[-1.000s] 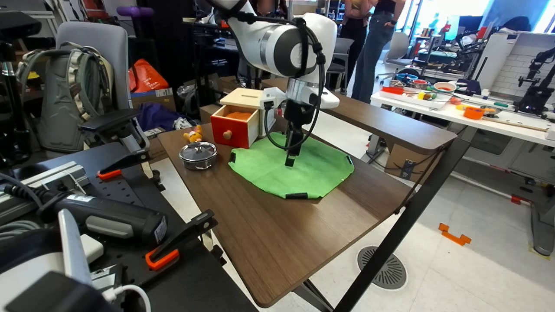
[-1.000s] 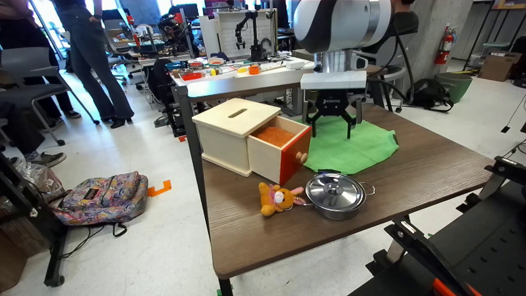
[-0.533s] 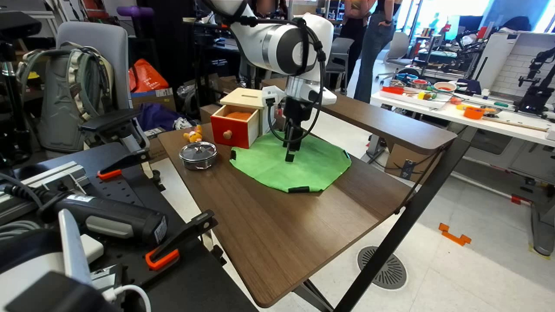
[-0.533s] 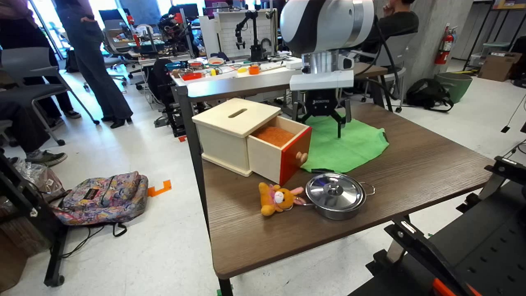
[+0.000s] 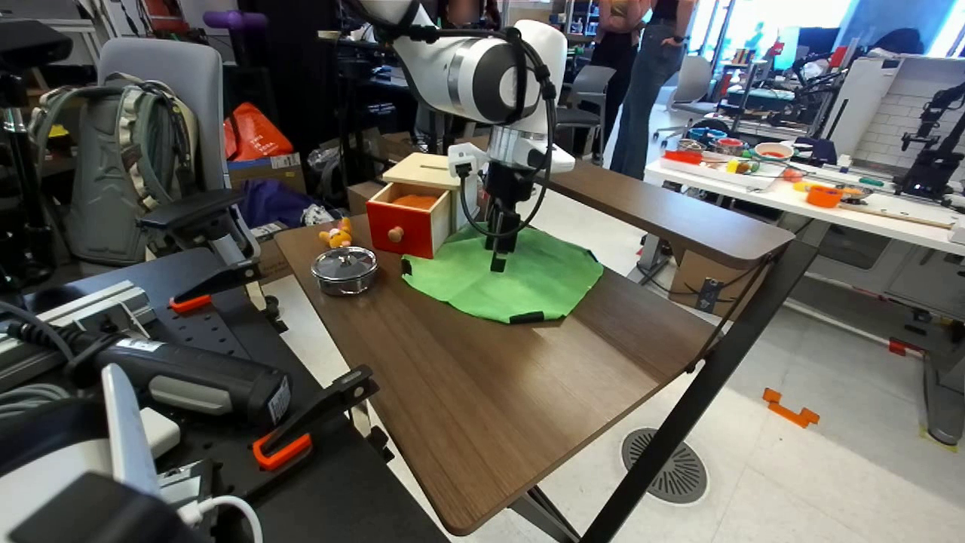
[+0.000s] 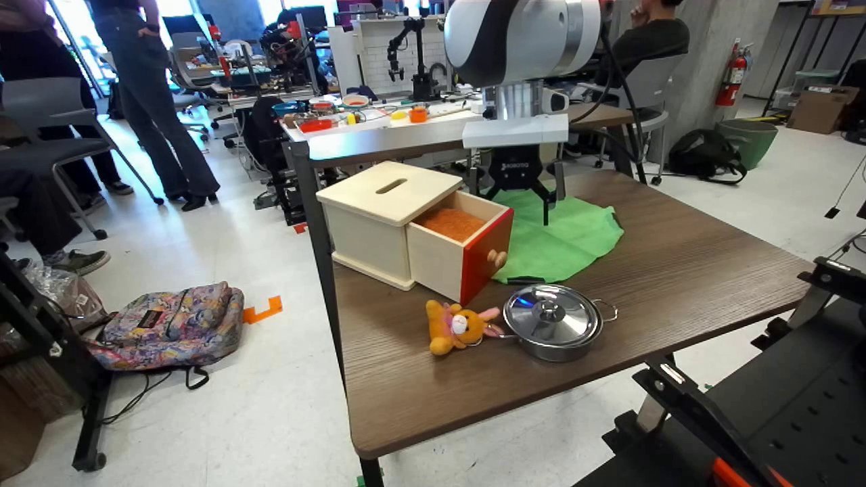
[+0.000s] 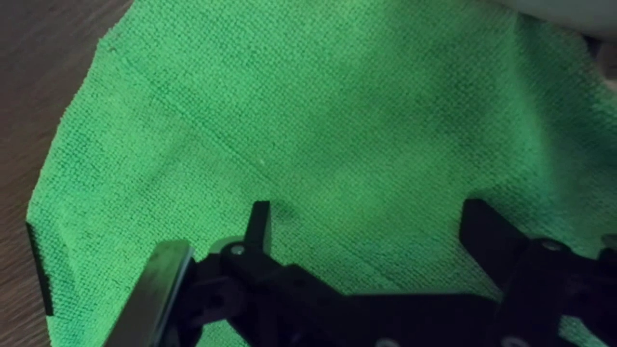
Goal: Move the orange toy to the right, move it back to the left and slide the green cloth to the left
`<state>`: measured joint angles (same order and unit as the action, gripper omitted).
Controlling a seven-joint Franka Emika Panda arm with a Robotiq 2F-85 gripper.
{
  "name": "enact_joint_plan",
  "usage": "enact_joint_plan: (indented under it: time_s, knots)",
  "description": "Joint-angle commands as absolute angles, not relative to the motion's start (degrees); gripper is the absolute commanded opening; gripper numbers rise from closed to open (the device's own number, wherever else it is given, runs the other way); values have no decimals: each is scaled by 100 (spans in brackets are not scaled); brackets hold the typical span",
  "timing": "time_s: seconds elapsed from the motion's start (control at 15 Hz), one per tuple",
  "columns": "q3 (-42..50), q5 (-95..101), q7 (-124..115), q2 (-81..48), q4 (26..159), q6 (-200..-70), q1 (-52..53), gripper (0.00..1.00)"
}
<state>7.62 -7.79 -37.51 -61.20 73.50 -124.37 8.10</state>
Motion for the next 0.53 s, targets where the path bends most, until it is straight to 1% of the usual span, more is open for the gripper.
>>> enact_joint_plan:
  time_s: [0.0, 0.13, 0.4, 0.47]
  knots:
    - [709, -732, -3793, -5406, 8385, -12818, 848, 100]
    - [682, -791, -3764, -5017, 8964, -13196, 841, 100]
    - [530, -939, -3561, -4249, 10089, -14366, 773, 100]
    - [642, -801, -3745, -4861, 9234, -13875, 796, 100]
